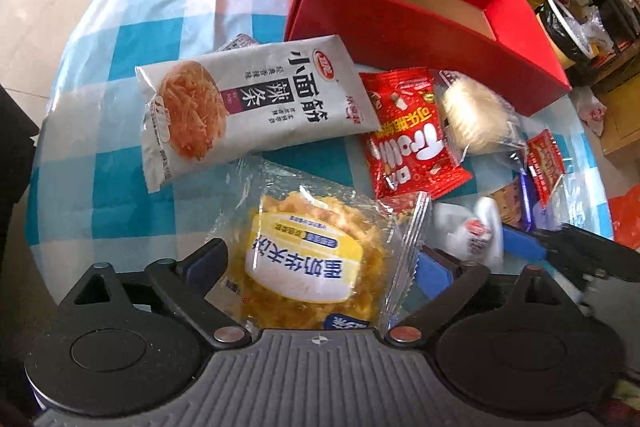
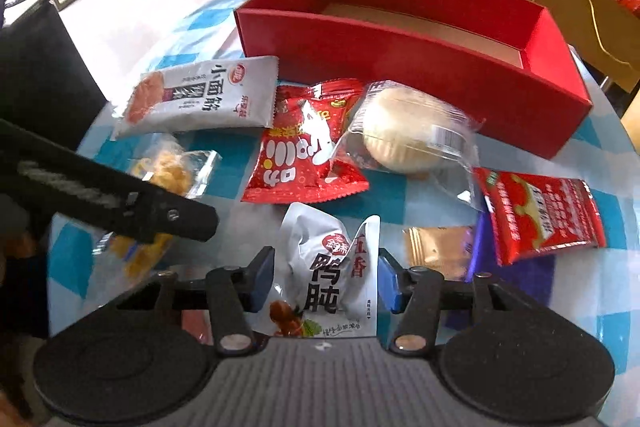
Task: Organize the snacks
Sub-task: 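Grasp the yellow-labelled waffle bag with the left tool while the right tool grasps the white duck-neck pouch, then lift both held snacks and carry them over the red box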
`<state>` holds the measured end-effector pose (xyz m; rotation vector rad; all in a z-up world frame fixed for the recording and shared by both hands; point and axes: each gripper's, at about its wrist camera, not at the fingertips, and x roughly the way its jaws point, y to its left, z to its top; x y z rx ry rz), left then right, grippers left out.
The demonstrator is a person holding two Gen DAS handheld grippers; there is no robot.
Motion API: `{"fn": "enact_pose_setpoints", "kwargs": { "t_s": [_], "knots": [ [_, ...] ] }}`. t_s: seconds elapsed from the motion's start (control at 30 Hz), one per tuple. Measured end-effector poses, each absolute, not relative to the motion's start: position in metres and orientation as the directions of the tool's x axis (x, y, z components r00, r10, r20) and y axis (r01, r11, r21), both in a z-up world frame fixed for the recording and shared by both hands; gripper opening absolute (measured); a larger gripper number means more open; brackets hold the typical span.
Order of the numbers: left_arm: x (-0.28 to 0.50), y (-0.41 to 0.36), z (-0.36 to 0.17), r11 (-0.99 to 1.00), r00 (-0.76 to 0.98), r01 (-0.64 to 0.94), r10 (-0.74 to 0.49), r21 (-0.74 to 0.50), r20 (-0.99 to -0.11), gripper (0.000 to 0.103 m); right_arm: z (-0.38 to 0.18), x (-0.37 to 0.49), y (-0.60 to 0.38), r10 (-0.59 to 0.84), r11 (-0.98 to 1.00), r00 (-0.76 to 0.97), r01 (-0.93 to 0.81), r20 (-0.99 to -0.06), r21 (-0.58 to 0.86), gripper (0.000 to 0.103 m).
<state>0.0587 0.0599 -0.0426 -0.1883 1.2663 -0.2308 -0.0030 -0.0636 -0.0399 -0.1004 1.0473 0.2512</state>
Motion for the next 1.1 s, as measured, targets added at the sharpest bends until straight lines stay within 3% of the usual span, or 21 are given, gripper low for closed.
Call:
{"fn": "enact_pose_setpoints", "kwargs": {
  "t_s": [0.53, 0.73, 0.9, 1.1],
  "knots": [
    [0.050, 0.010, -0.065, 0.974, 0.343, 0.225, -0.060, 0.020, -0.938, 0.103, -0.018, -0.031, -0.100, 0.254, 0.960, 0.498, -0.231, -0.829, 0.155, 0.048],
    [0.041, 0.015, -0.066, 0.987, 0.316, 0.162, -0.047, 0.006, -0.948, 0.103, -0.006, -0.039, -0.104, 0.261, 0.959, 0.530, -0.240, -0.807, 0.153, 0.048],
    [0.035, 0.011, -0.053, 0.991, 0.320, 0.133, -0.048, -0.005, -0.946, 0.084, 0.005, -0.040, -0.109, 0.253, 0.963, 0.567, -0.225, -0.784, 0.149, 0.048],
    [0.037, 0.022, -0.036, 0.993, 0.343, 0.094, -0.100, -0.072, -0.934, 0.075, 0.001, -0.034, -0.108, 0.241, 0.967, 0.558, -0.211, -0.794, 0.145, 0.048]
  ]
}}
